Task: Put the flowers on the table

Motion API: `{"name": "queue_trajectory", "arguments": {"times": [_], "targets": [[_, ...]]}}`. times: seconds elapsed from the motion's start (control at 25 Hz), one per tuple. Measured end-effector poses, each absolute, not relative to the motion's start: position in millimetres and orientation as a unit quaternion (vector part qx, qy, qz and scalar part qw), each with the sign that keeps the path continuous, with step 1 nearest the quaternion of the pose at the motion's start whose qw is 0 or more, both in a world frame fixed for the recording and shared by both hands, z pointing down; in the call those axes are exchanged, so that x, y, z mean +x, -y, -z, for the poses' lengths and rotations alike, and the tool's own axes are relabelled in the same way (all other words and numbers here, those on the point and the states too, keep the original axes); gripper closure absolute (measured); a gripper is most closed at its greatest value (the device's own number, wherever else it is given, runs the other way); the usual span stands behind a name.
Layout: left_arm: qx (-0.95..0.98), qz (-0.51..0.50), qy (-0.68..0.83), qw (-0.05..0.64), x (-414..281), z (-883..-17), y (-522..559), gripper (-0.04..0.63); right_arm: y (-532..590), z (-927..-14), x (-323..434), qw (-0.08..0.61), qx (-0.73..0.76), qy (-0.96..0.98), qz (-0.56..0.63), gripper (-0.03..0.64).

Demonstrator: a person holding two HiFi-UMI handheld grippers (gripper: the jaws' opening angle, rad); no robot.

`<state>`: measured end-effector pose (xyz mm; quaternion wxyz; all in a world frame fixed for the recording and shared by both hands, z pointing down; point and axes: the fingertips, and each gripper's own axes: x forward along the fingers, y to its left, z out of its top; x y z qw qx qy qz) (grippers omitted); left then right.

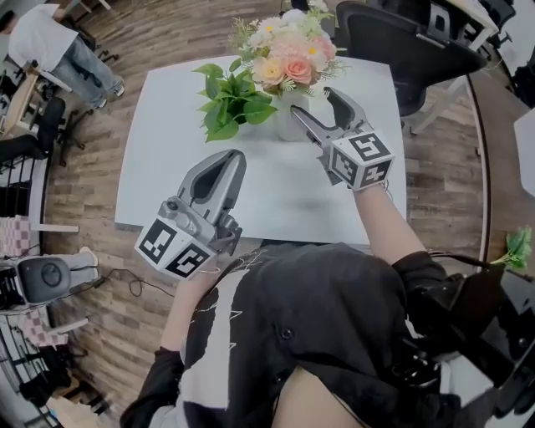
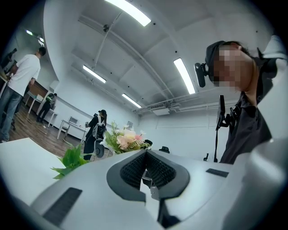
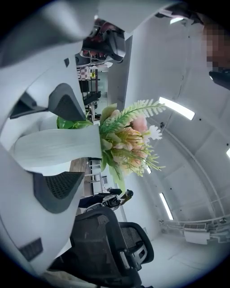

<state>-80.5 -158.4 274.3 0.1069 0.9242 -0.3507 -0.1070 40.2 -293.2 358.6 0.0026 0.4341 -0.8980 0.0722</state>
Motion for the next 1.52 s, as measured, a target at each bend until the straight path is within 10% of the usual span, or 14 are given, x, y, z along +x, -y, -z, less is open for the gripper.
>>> {"name": "queue_trajectory", "arguments": {"times": [1.52], "targets": [[0.907,0.090,0.385,0.143,-26.1,-313.4,51.2,0.581,108.2,-356.6,75.0,0.063,0.372,0.922,-0.086,0.391]]}}
